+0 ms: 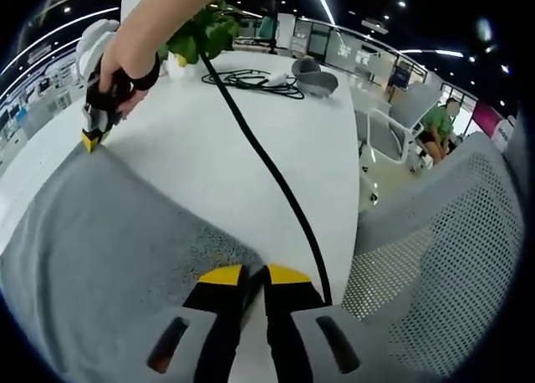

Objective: Fold the towel on the table until its edges align and the towel forms a compact rectangular stack.

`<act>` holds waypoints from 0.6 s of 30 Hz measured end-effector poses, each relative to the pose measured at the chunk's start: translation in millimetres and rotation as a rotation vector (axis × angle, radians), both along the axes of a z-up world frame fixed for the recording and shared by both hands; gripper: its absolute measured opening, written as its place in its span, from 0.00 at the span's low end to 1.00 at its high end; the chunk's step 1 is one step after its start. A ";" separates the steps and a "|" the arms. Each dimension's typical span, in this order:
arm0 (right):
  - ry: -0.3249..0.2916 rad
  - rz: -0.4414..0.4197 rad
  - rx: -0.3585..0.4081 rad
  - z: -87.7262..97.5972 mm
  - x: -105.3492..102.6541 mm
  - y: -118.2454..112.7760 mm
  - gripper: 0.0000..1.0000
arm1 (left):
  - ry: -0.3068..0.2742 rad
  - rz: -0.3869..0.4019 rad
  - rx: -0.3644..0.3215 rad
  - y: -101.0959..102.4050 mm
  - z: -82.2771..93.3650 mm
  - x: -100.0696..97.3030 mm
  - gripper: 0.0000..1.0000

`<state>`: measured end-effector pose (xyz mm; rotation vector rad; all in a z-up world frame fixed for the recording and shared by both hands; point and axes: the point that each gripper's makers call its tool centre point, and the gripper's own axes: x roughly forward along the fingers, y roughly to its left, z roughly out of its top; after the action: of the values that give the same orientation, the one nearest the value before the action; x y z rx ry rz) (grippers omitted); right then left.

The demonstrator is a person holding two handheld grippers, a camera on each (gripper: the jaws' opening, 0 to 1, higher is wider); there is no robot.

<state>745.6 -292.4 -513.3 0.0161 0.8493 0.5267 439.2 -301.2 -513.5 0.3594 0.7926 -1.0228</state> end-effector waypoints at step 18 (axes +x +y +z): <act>-0.023 0.024 0.003 16.2 1.1 2.7 0.01 | -0.029 0.010 -0.073 6.5 18.5 4.2 0.03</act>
<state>746.7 -289.7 -497.2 0.0022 0.8272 0.5499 443.4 -294.7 -495.0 0.3071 0.7281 -1.0322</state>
